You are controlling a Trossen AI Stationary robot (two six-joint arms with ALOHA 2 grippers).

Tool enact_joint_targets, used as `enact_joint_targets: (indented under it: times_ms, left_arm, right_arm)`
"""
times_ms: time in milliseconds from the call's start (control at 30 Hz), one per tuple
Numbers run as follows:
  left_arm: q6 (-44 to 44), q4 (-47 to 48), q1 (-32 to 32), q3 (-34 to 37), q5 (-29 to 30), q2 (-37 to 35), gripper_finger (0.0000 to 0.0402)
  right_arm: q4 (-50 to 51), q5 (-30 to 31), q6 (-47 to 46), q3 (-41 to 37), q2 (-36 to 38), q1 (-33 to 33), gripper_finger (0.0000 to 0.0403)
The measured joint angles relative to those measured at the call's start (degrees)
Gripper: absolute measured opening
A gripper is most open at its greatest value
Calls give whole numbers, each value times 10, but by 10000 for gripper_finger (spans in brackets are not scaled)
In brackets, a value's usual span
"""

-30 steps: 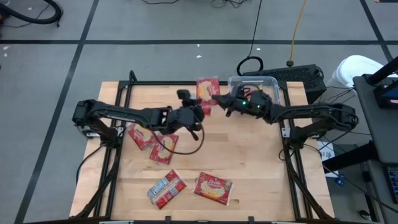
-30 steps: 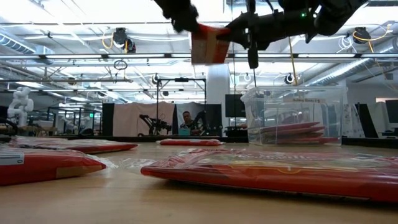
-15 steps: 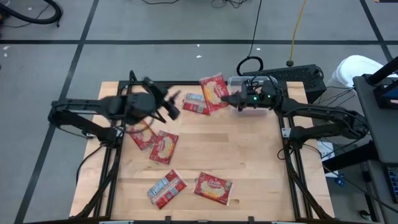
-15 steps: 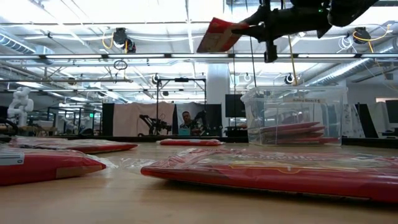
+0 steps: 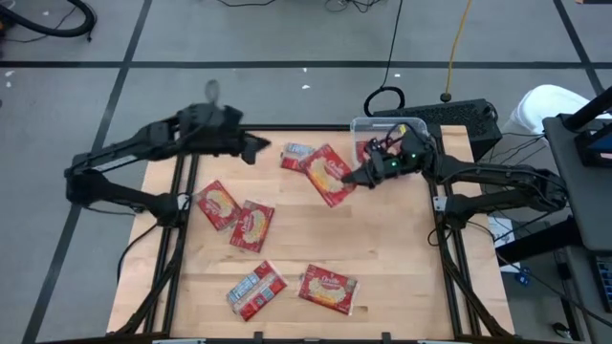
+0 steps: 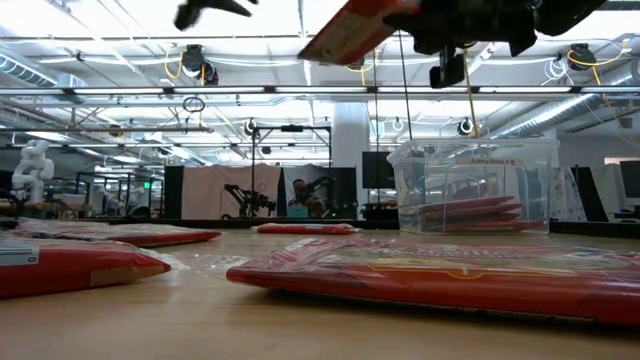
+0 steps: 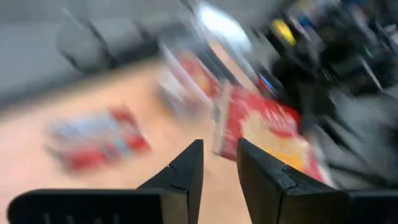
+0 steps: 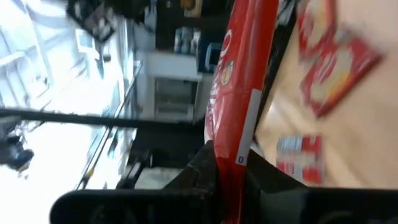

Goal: Sort popcorn bags into baskets
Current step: Put the popcorn bag into the transparent container

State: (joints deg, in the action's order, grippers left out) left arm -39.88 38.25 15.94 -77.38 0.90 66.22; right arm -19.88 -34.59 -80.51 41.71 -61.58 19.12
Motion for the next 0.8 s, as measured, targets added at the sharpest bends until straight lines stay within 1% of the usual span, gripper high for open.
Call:
enact_joint_targets:
  times_ms: [100, 167, 233, 300, 467, 567, 600, 700, 800]
  left_arm:
    - [-18, -24, 23, 0, -158, 37, 102]
    - [-20, -45, 30, 0, -247, 63, 112]
    - [-30, -85, 32, 0, -314, 90, 127]
    - [-53, -125, 32, 0, -359, 119, 149]
    - [-114, -253, 26, 0, -433, 184, 216]
    - [-138, -324, 18, 0, -455, 215, 254]
    - [-143, -341, 14, 0, -462, 224, 264]
    - [-149, -360, 4, 0, -483, 241, 280]
    - [-147, -358, 1, 0, -504, 247, 275]
  right_arm:
    - [14, -40, 2, 8, -1, -9, 15]
    - [38, -62, 34, 25, -2, -15, 15]
    - [58, -88, 73, 46, -7, -19, 15]
    - [70, -116, 102, 62, -11, -21, 15]
    - [69, -150, 146, 80, -14, -22, 15]
    - [68, -149, 159, 81, -14, -22, 15]
    - [69, -140, 165, 81, -15, -22, 15]
    - [73, -132, 180, 81, -17, -22, 15]
    - [70, -132, 189, 81, -16, -18, 15]
